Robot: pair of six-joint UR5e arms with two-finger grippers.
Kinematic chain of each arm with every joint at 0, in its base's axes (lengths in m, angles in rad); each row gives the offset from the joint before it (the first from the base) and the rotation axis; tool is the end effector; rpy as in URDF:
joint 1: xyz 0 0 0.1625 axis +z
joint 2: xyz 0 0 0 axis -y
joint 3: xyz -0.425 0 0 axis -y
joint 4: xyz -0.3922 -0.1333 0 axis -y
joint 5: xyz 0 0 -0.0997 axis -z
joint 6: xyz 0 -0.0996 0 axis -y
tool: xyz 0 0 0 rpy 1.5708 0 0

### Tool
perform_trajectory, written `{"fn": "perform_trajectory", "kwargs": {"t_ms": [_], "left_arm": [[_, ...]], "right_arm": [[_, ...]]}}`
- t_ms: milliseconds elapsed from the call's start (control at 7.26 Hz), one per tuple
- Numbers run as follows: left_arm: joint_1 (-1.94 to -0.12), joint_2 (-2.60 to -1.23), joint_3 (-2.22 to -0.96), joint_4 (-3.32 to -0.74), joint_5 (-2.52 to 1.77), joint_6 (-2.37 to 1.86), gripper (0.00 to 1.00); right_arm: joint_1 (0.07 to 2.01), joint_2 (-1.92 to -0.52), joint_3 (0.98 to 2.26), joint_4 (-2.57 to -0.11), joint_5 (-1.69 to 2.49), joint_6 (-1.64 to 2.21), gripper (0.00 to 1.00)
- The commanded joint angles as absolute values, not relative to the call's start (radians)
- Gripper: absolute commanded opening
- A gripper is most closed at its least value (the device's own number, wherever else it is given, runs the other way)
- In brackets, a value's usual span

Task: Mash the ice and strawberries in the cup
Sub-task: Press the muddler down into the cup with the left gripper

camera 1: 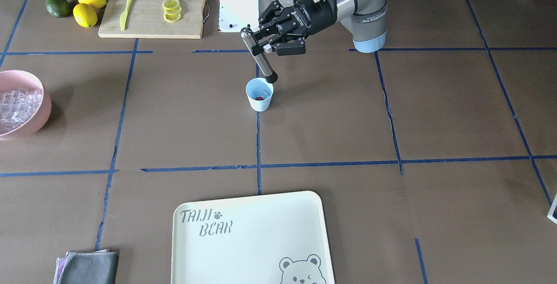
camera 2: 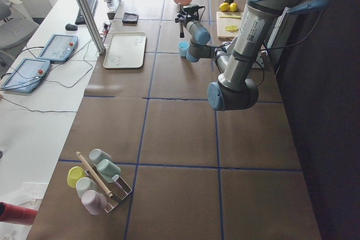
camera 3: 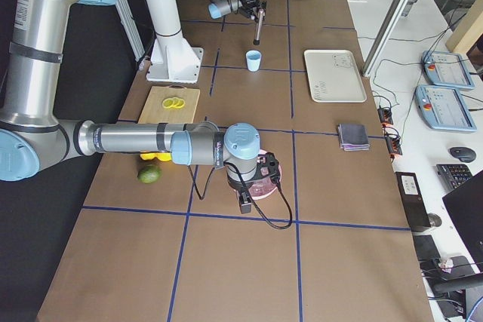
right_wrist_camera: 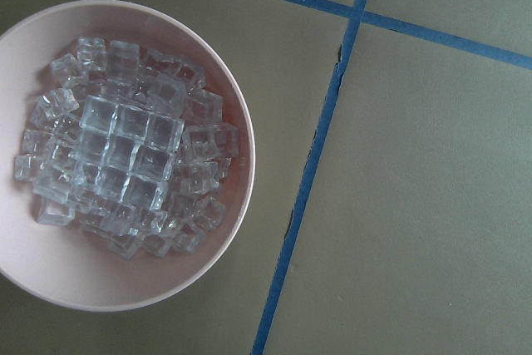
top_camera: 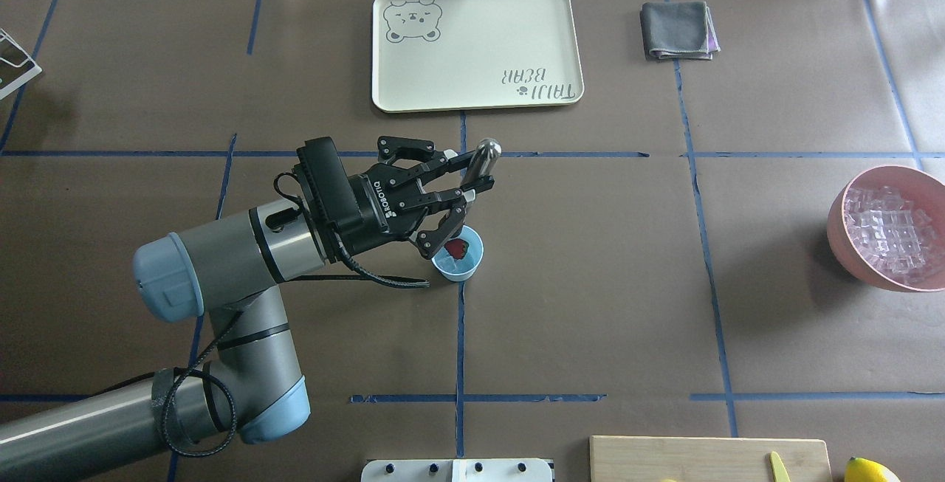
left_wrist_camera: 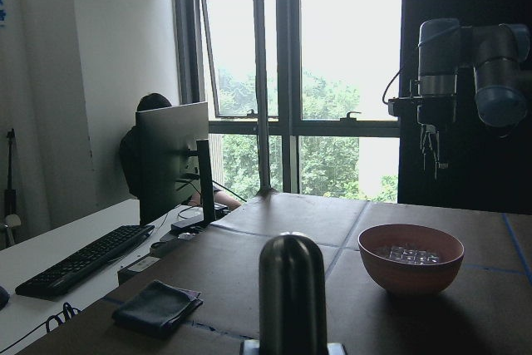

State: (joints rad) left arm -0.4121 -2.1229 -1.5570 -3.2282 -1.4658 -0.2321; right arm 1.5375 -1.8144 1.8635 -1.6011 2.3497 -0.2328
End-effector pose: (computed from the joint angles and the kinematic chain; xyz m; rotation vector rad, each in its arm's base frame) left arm 0.4754 -0.3647 0.1845 1.7430 1.3767 0.4033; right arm 0.0503 -0.3921 0.6247 0.0956 -0.7756 -0.2598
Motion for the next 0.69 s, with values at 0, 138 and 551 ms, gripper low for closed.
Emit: {"fn": "perform_trajectory", "kwargs": {"t_ms": [0, 138, 551], "left_arm": [[-0.400, -2.143, -1.471, -3.325, -1.453, -0.183, 0.00], [-0.399, -2.152, -1.441, -3.348, -1.451, -0.183, 0.00], [-0.382, -2.187, -1.323, -3.434, -1.424, -0.183, 0.00]], "right_arm": [[1.540, -1.816, 1.864, -1.601, 2.349, -0.233, 1.00], [1.540, -1.816, 1.865, -1.600, 2.350, -0.235, 1.00], [1.542, -1.818, 1.865, -1.601, 2.350, -0.235, 1.00]]}}
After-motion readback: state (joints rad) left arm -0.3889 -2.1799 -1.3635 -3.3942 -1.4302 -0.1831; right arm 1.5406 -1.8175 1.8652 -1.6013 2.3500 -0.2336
